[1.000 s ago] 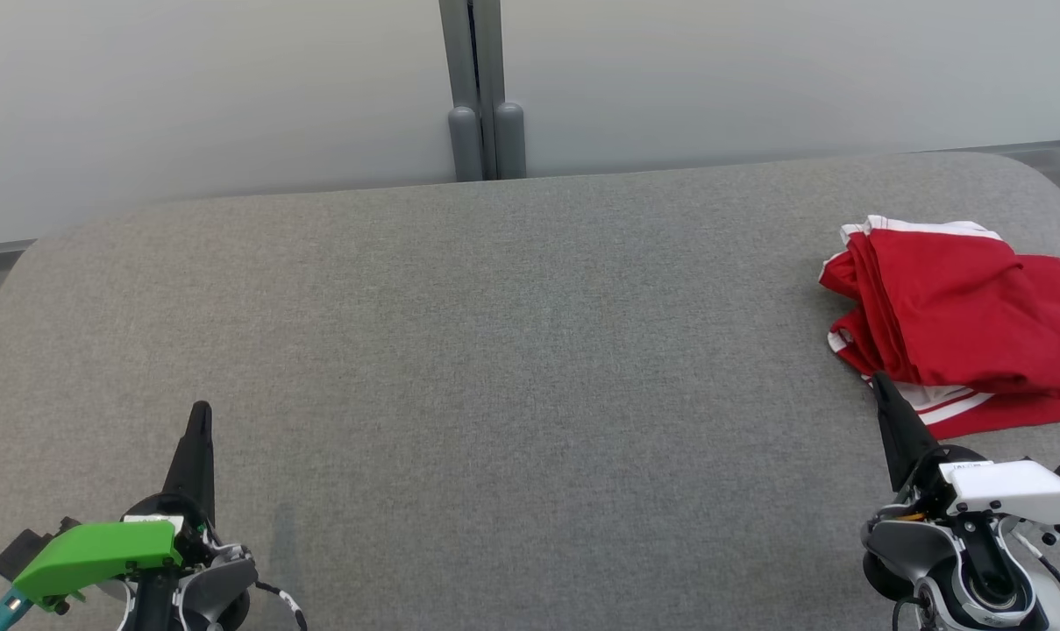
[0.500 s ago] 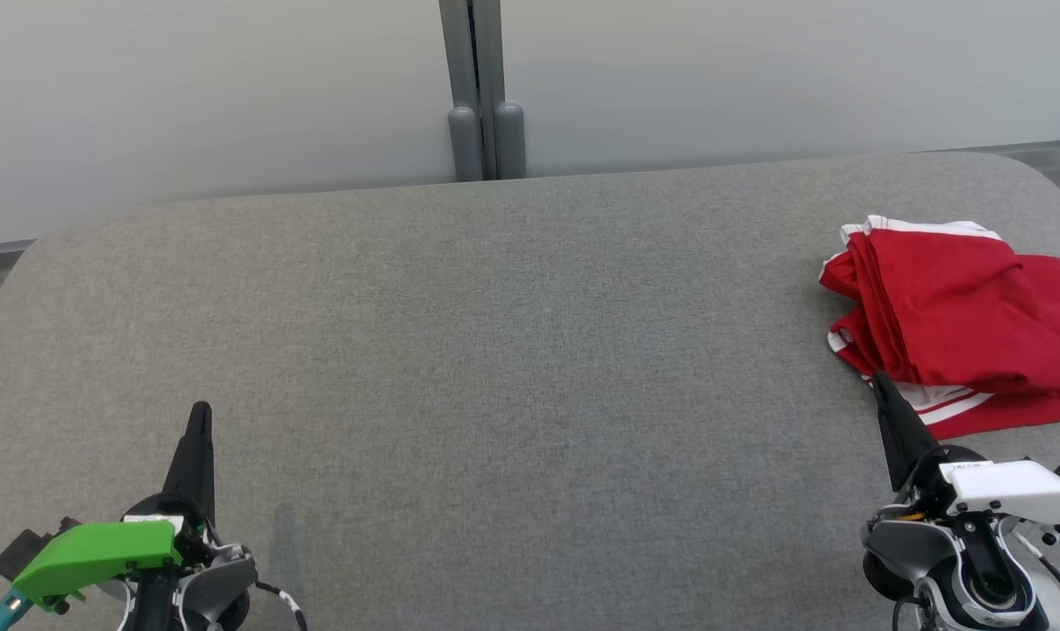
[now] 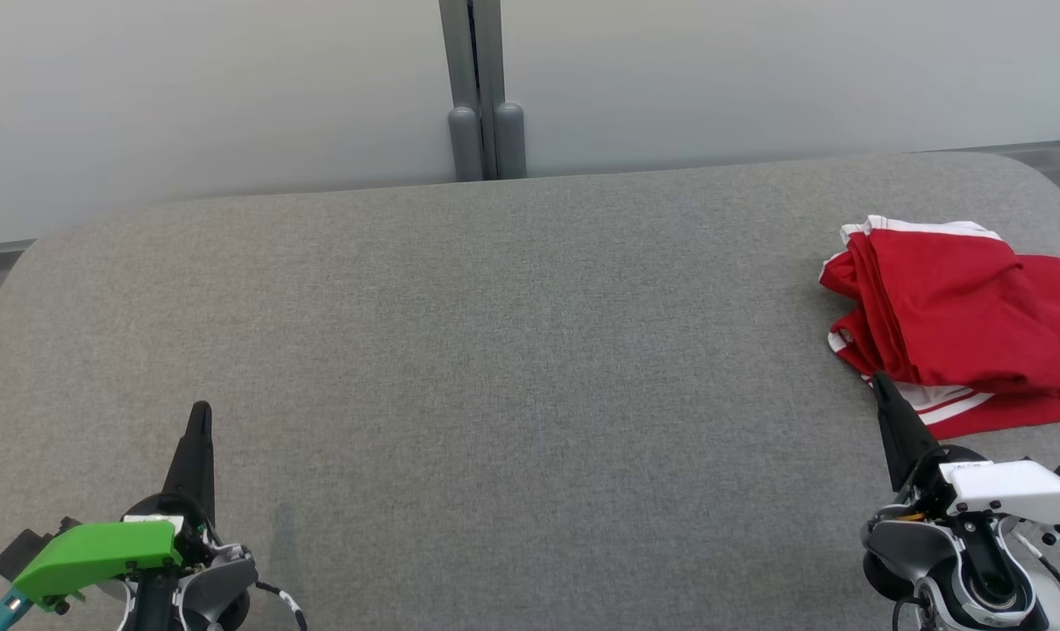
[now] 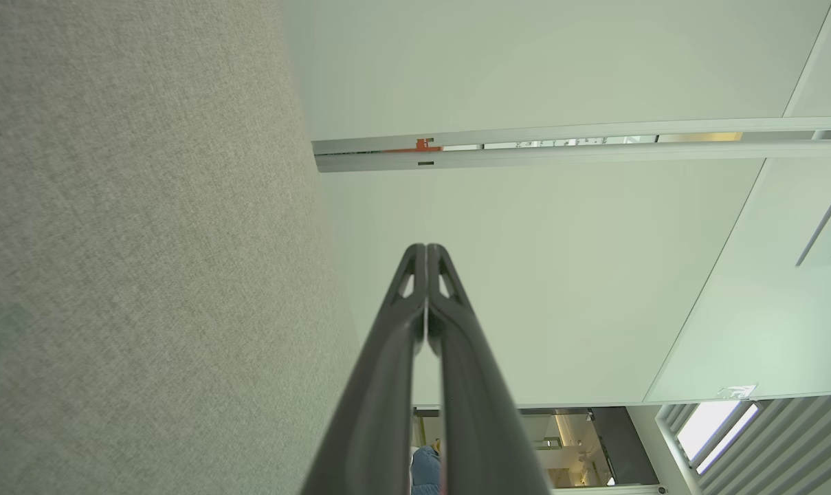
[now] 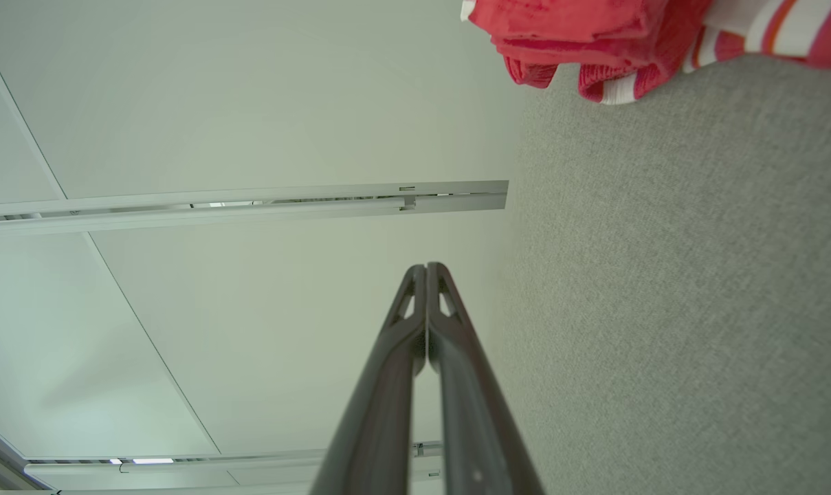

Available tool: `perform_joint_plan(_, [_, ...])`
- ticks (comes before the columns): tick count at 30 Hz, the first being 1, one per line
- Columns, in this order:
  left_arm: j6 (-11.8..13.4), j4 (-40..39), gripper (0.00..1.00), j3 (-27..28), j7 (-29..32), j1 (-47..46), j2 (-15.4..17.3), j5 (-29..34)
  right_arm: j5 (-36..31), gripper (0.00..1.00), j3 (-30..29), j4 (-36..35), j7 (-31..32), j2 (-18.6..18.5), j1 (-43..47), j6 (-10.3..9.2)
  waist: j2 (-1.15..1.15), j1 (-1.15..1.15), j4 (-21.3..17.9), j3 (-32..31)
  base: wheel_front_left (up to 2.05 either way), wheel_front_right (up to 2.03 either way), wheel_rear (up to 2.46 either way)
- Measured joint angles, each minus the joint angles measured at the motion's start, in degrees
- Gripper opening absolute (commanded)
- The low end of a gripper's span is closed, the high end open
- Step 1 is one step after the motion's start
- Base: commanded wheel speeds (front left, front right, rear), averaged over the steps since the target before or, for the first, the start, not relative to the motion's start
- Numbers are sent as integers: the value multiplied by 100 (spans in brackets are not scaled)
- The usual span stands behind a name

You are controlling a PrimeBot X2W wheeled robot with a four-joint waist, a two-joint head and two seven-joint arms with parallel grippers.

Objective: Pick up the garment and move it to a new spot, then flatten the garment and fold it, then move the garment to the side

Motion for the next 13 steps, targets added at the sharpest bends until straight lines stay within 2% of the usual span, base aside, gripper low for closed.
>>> perform_joint_plan(13, [0,0,0,0,0,0,0,0,0,0,0,0,0,0,0,0,0,0,0,0,0,0,0])
